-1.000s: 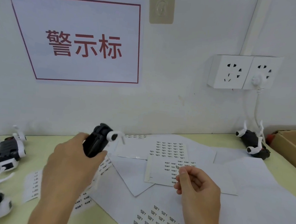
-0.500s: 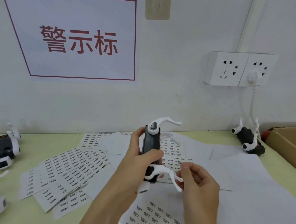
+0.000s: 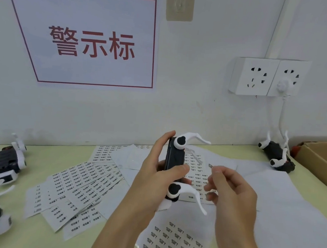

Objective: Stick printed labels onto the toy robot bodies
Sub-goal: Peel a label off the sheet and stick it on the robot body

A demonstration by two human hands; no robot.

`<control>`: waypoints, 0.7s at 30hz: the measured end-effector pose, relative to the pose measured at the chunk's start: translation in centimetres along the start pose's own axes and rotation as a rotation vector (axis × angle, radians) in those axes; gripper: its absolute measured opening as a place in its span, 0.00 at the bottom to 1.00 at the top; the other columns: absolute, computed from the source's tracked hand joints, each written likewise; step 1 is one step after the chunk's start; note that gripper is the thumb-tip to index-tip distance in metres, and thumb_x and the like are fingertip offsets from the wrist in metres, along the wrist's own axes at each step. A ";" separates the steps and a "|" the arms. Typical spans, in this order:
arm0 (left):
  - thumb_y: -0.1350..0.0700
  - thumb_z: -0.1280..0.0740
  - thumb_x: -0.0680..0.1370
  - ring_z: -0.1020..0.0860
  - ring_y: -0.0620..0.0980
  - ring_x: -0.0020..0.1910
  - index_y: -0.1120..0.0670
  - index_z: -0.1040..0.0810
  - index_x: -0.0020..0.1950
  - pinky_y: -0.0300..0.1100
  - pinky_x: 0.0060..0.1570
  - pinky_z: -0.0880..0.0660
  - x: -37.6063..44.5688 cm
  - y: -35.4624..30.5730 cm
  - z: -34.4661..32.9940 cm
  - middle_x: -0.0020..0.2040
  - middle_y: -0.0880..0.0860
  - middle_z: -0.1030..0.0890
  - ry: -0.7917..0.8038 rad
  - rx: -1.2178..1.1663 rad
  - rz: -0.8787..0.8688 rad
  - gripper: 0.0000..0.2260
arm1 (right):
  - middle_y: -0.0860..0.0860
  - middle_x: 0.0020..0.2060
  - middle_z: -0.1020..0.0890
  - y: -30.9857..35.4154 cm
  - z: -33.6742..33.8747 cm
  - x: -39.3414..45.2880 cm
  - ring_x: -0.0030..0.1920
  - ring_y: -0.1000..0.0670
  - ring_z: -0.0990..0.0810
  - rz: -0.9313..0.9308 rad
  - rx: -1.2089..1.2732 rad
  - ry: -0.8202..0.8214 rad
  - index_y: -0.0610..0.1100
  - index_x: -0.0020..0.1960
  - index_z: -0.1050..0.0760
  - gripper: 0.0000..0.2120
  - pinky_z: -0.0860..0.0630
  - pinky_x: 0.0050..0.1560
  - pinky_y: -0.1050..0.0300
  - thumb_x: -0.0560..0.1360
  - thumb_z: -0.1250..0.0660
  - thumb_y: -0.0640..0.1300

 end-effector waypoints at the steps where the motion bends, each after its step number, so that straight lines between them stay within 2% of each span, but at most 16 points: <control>1: 0.60 0.28 0.77 0.14 0.55 0.47 0.26 0.27 0.63 0.53 0.50 0.21 0.0 -0.1 0.0 0.43 0.48 0.15 0.006 -0.005 0.004 0.29 | 0.52 0.30 0.19 1.1 0.0 0.3 0.32 0.54 0.23 0.040 -0.046 0.044 0.48 0.39 0.17 0.10 0.28 0.36 0.55 0.77 0.31 0.39; 3: 0.60 0.28 0.77 0.14 0.55 0.48 0.26 0.27 0.63 0.51 0.47 0.25 0.0 -0.2 -0.1 0.47 0.50 0.14 0.023 -0.022 0.012 0.29 | 0.53 0.30 0.20 3.9 -0.2 0.9 0.32 0.55 0.23 0.136 -0.156 0.194 0.47 0.39 0.18 0.09 0.27 0.36 0.58 0.77 0.31 0.38; 6: 0.59 0.27 0.77 0.15 0.55 0.48 0.26 0.27 0.64 0.48 0.44 0.27 -0.2 -0.3 -0.3 0.52 0.54 0.14 0.050 -0.033 0.022 0.29 | 0.54 0.30 0.20 8.1 -0.7 1.5 0.32 0.58 0.24 0.282 -0.366 0.438 0.49 0.38 0.18 0.09 0.27 0.36 0.67 0.76 0.30 0.40; 8: 0.57 0.25 0.74 0.15 0.55 0.47 0.26 0.27 0.65 0.48 0.47 0.26 -0.2 -0.3 -0.4 0.53 0.55 0.15 0.070 -0.031 0.029 0.30 | 0.55 0.36 0.19 9.5 -1.0 1.6 0.36 0.59 0.23 0.346 -0.511 0.514 0.49 0.36 0.19 0.08 0.29 0.39 0.71 0.74 0.29 0.43; 11: 0.53 0.25 0.68 0.17 0.54 0.47 0.26 0.27 0.65 0.52 0.55 0.25 -0.2 -0.5 -0.4 0.54 0.55 0.15 0.085 -0.005 0.020 0.31 | 0.57 0.47 0.22 9.8 -1.3 1.7 0.49 0.60 0.24 0.404 -0.740 0.517 0.53 0.37 0.20 0.06 0.30 0.48 0.69 0.73 0.29 0.46; 13: 0.53 0.25 0.68 0.17 0.54 0.47 0.27 0.27 0.65 0.51 0.54 0.24 -0.2 -0.5 -0.4 0.55 0.56 0.15 0.100 -0.005 0.016 0.31 | 0.60 0.50 0.25 9.7 -1.3 1.7 0.54 0.65 0.27 0.440 -0.834 0.509 0.55 0.38 0.21 0.07 0.33 0.53 0.72 0.73 0.29 0.47; 15: 0.53 0.25 0.67 0.18 0.54 0.46 0.27 0.27 0.65 0.49 0.50 0.25 -0.3 -0.5 -0.5 0.55 0.57 0.16 0.114 -0.001 0.017 0.31 | 0.62 0.51 0.27 9.6 -1.3 1.7 0.55 0.69 0.30 0.462 -0.877 0.513 0.55 0.37 0.21 0.08 0.36 0.54 0.77 0.74 0.29 0.46; 17: 0.53 0.25 0.68 0.19 0.54 0.46 0.28 0.27 0.66 0.48 0.49 0.25 -0.3 -0.5 -0.7 0.54 0.56 0.15 0.129 0.004 0.022 0.32 | 0.62 0.51 0.27 9.5 -1.3 1.7 0.55 0.68 0.30 0.474 -0.899 0.524 0.55 0.36 0.21 0.09 0.36 0.53 0.77 0.74 0.29 0.45; 21: 0.54 0.26 0.68 0.19 0.52 0.42 0.30 0.27 0.68 0.47 0.46 0.25 -0.4 -0.5 -0.9 0.46 0.54 0.16 0.158 0.009 0.028 0.32 | 0.63 0.51 0.26 9.2 -1.7 1.4 0.52 0.69 0.30 0.490 -0.913 0.557 0.56 0.35 0.22 0.12 0.38 0.51 0.81 0.74 0.28 0.44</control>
Point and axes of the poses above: each hand's wrist, its own x-axis towards the middle knuckle, its own z-axis out of the back of the hand, y = z × x, the point moved 3 cm from there along x, towards the middle knuckle
